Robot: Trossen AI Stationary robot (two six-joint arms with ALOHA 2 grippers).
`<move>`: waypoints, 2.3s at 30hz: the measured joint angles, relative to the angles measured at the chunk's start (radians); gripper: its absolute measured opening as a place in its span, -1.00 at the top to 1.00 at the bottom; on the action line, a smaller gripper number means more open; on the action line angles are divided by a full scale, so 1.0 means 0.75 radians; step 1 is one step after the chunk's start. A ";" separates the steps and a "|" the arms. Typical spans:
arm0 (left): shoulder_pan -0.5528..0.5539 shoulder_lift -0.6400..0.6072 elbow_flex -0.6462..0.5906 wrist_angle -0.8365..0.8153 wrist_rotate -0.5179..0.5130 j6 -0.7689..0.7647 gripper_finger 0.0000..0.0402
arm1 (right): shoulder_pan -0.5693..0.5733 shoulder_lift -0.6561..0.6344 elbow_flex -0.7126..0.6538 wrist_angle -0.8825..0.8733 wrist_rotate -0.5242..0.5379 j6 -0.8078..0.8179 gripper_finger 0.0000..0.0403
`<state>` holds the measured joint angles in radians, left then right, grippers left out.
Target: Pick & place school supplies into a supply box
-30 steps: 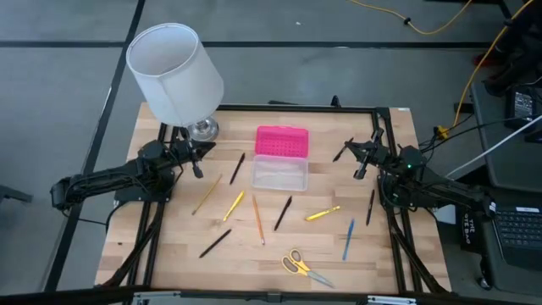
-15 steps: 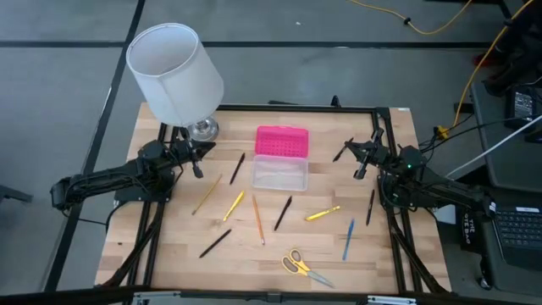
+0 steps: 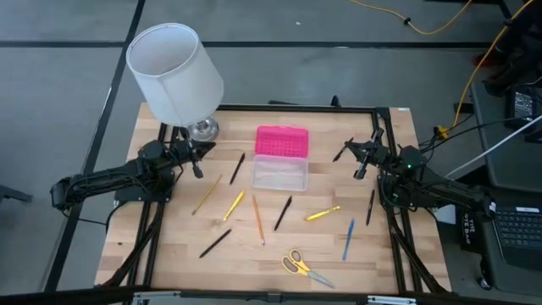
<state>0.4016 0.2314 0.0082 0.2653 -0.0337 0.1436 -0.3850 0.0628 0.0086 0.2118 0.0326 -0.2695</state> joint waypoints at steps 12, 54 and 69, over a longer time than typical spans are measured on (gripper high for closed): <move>0.000 0.000 0.000 0.000 0.000 0.000 0.99 | 0.000 0.000 0.000 0.000 0.000 0.000 0.94; -0.002 0.000 0.000 0.000 0.001 -0.058 0.99 | 0.000 0.000 0.000 0.000 0.001 0.320 0.94; -0.067 0.025 0.006 -0.011 0.082 -0.143 0.99 | 0.000 0.001 0.000 -0.090 0.010 0.416 0.98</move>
<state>0.3511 0.2505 0.0128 0.2574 0.0276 0.0366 -0.3847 0.0631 0.0088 0.1440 0.0400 0.0427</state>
